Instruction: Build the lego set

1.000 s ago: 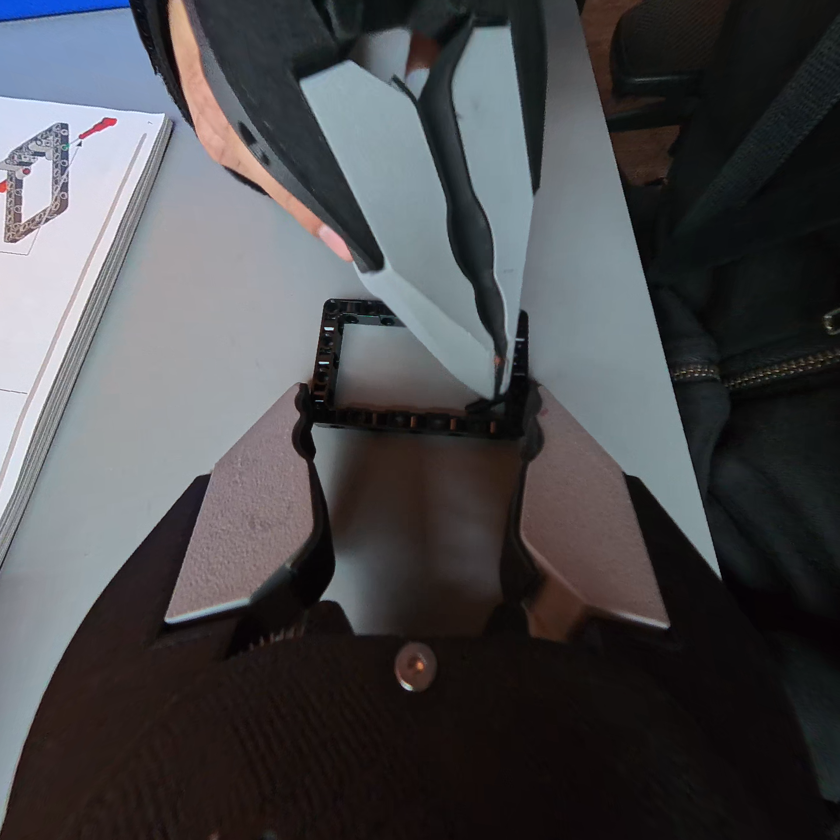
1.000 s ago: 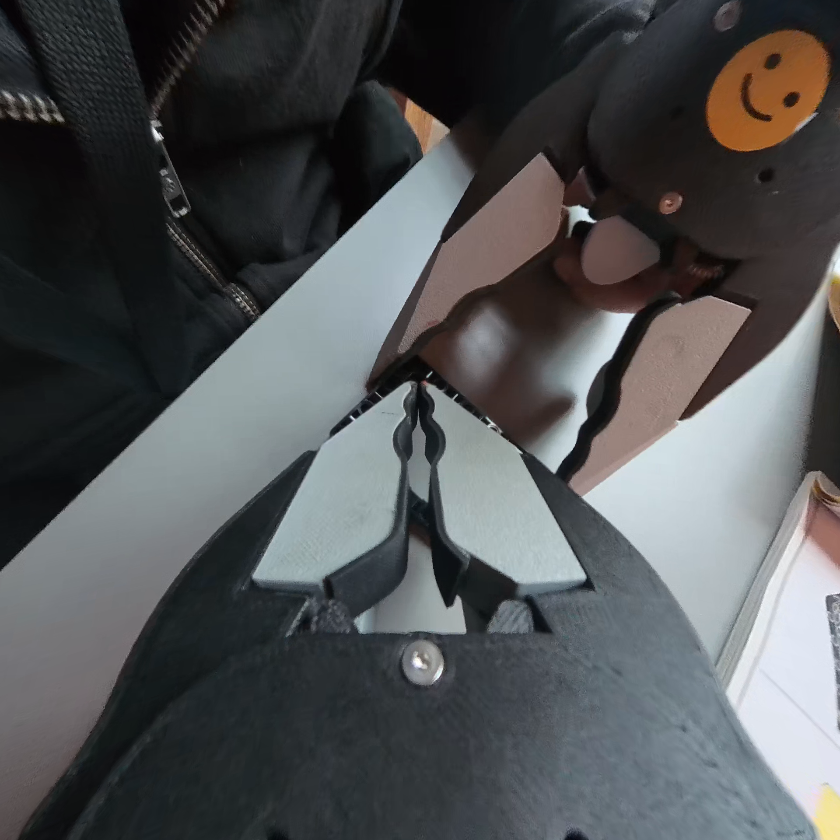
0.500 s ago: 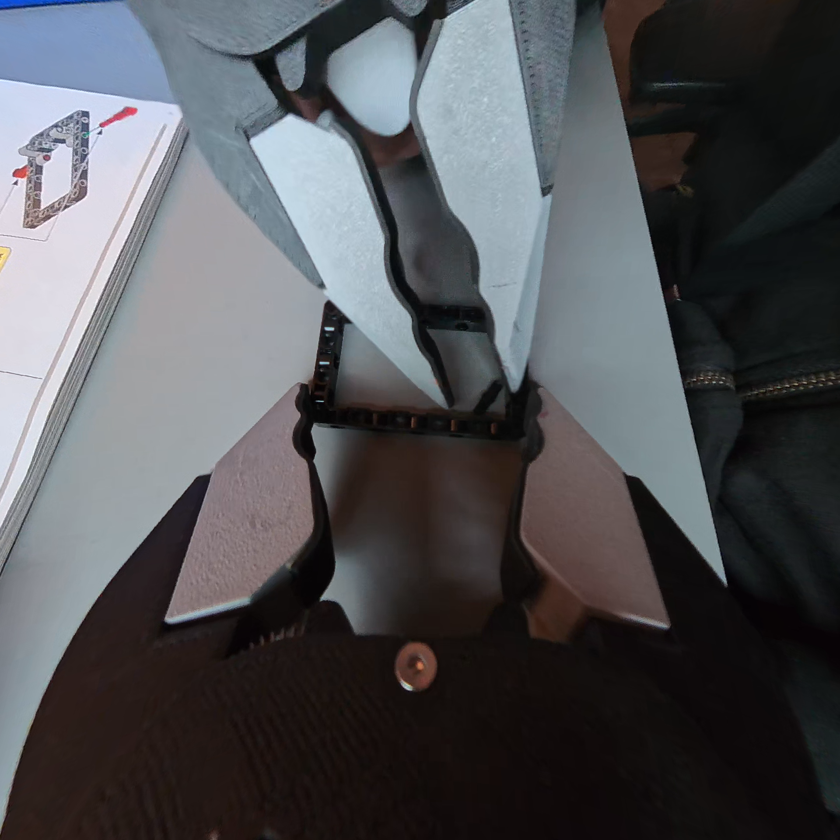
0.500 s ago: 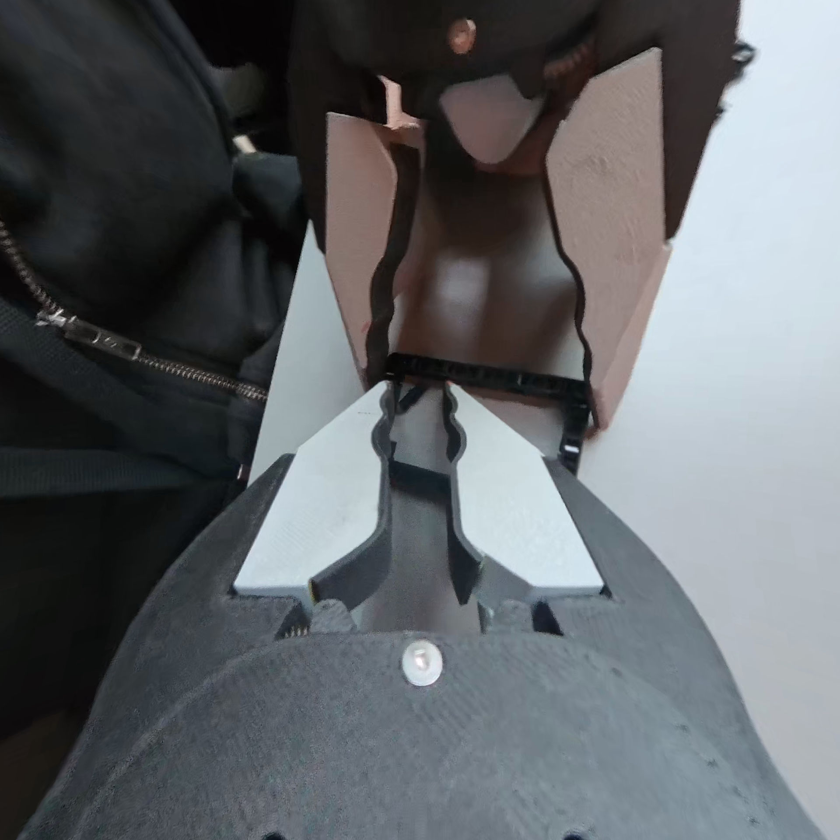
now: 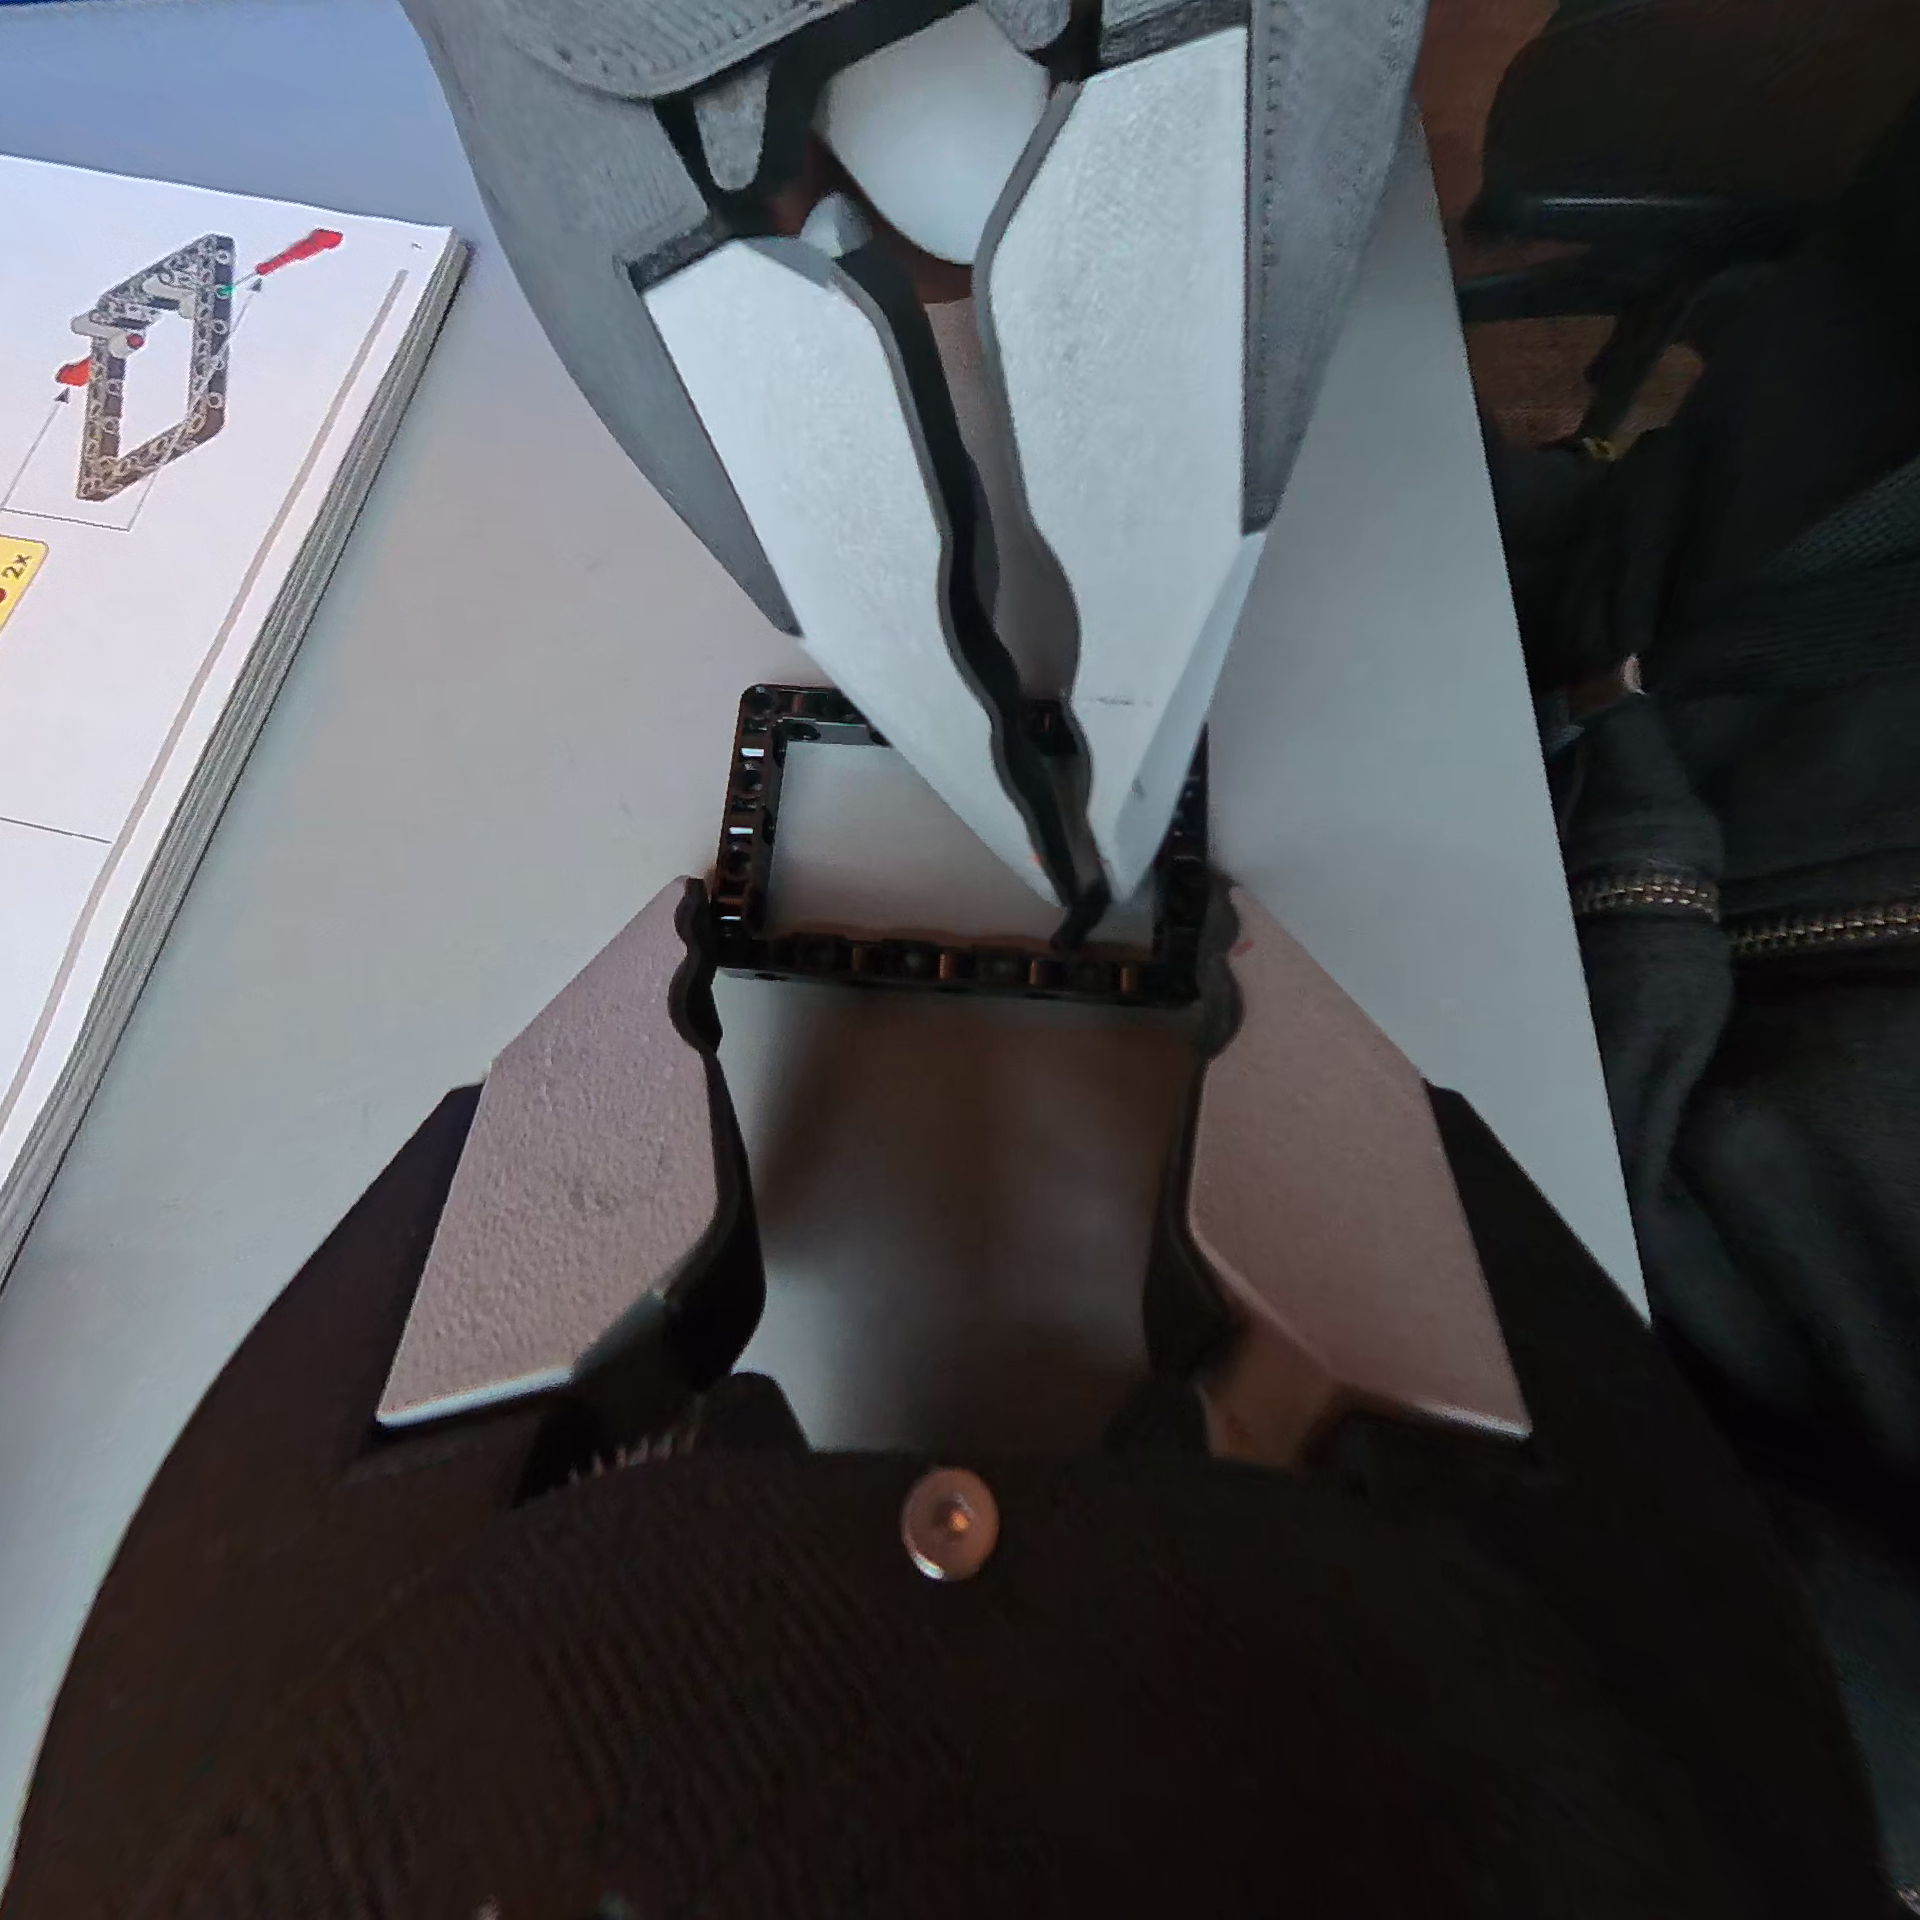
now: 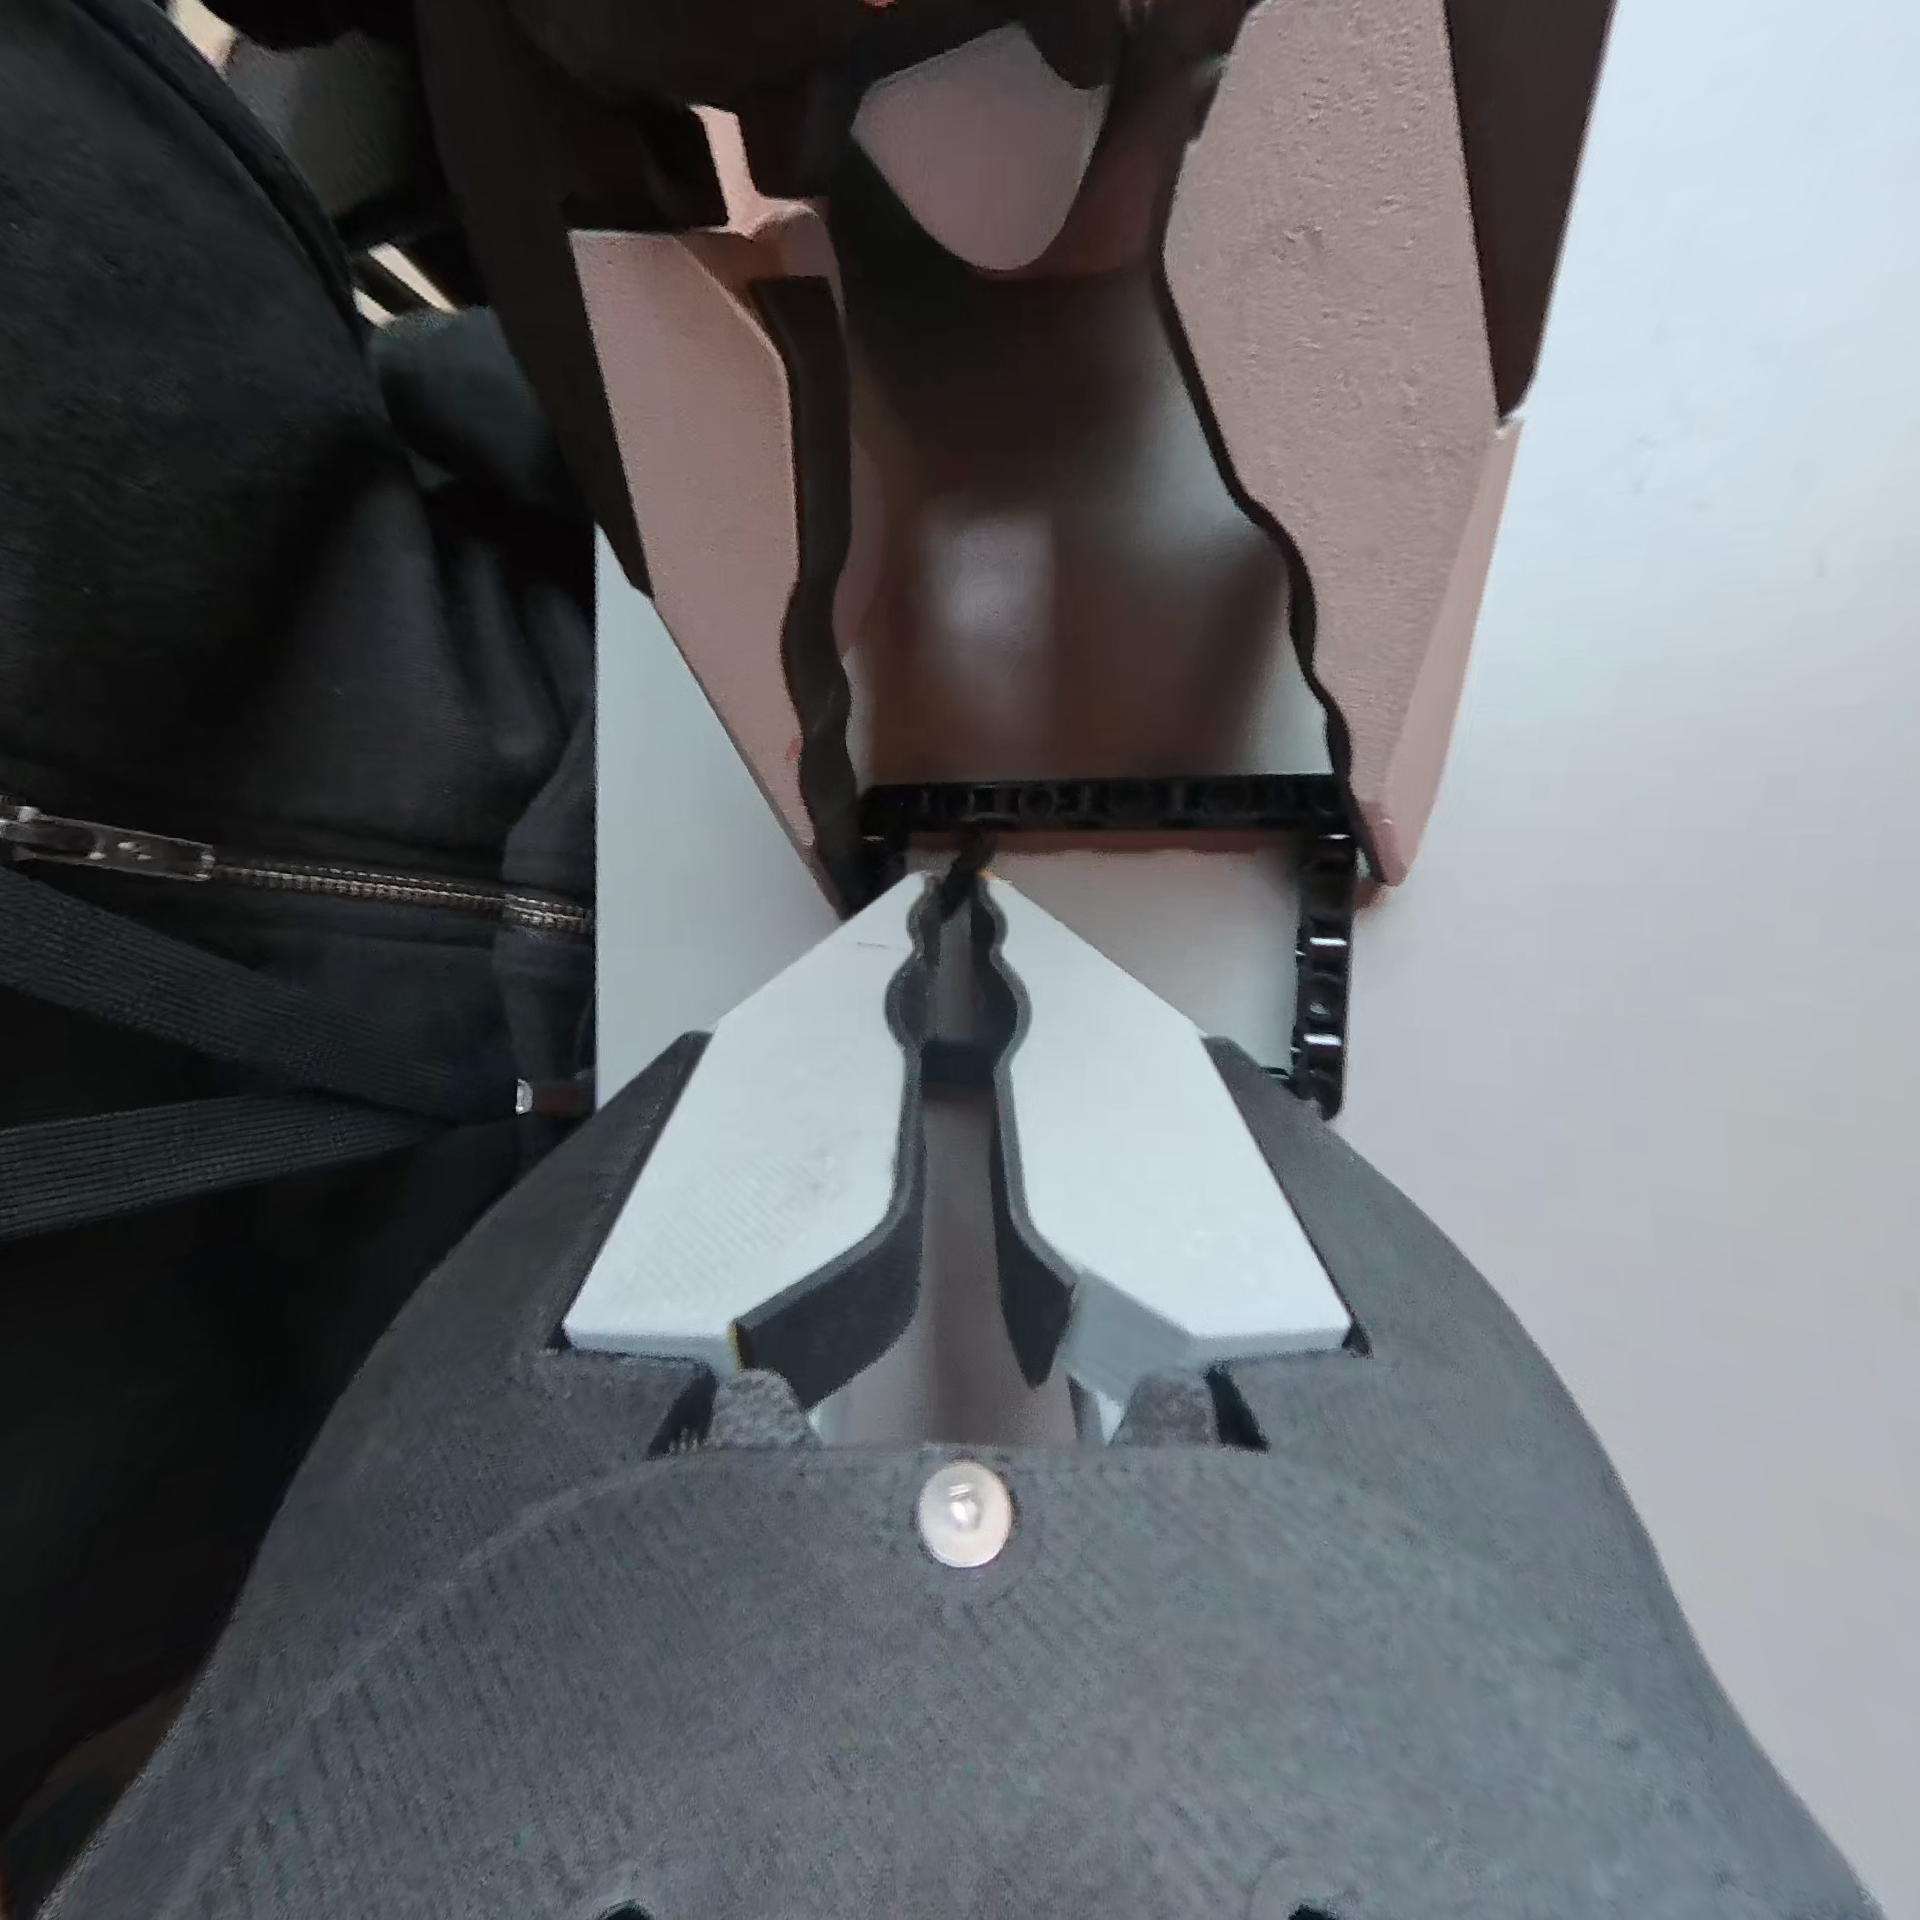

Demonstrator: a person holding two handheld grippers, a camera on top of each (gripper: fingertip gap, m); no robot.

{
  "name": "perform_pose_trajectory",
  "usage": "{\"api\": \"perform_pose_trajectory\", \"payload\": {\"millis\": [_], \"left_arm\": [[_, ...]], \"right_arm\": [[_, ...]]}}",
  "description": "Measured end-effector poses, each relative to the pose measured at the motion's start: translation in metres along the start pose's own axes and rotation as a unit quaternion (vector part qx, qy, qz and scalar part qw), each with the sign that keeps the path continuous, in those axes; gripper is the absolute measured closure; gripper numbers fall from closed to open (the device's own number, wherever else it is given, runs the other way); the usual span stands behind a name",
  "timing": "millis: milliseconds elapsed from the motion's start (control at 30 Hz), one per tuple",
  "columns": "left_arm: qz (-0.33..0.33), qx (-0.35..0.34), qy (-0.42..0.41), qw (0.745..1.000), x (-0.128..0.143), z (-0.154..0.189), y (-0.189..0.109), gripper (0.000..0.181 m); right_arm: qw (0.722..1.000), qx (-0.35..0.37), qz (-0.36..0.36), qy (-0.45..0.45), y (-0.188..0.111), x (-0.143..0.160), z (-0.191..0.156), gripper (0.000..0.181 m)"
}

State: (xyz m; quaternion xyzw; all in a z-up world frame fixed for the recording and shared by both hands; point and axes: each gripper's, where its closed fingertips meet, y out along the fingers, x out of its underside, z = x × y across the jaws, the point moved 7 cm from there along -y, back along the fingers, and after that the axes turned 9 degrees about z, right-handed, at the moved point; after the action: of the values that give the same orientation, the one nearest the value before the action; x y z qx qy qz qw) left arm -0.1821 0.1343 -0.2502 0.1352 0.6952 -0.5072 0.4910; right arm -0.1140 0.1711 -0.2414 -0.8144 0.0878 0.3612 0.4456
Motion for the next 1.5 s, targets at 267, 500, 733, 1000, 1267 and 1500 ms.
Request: {"api": "perform_pose_trajectory", "payload": {"millis": [267,500,733,1000,1267,1500], "left_arm": [[0.0,0.0,0.0,1.0,0.0,0.0,0.0,0.089],[0.0,0.0,-0.001,1.0,0.0,0.0,0.0,0.089],[0.0,-0.003,-0.003,1.0,0.0,0.0,0.0,0.089],[0.0,-0.003,-0.003,1.0,0.0,0.0,0.0,0.089],[0.0,-0.003,-0.002,1.0,0.0,0.0,0.0,0.089],[0.0,-0.003,-0.002,1.0,0.0,0.0,0.0,0.089]], "right_arm": [[0.996,0.041,-0.038,-0.064,-0.003,-0.002,-0.002,0.174],[0.997,0.065,-0.024,-0.026,-0.004,-0.002,-0.001,0.169],[0.995,0.091,-0.011,-0.047,0.001,-0.002,-0.007,0.177],[0.994,0.058,-0.037,-0.085,-0.005,0.001,-0.003,0.181],[0.996,-0.014,-0.036,-0.079,-0.001,0.002,-0.006,0.181],[0.995,-0.062,-0.018,-0.078,0.0,0.002,0.0,0.181]]}}
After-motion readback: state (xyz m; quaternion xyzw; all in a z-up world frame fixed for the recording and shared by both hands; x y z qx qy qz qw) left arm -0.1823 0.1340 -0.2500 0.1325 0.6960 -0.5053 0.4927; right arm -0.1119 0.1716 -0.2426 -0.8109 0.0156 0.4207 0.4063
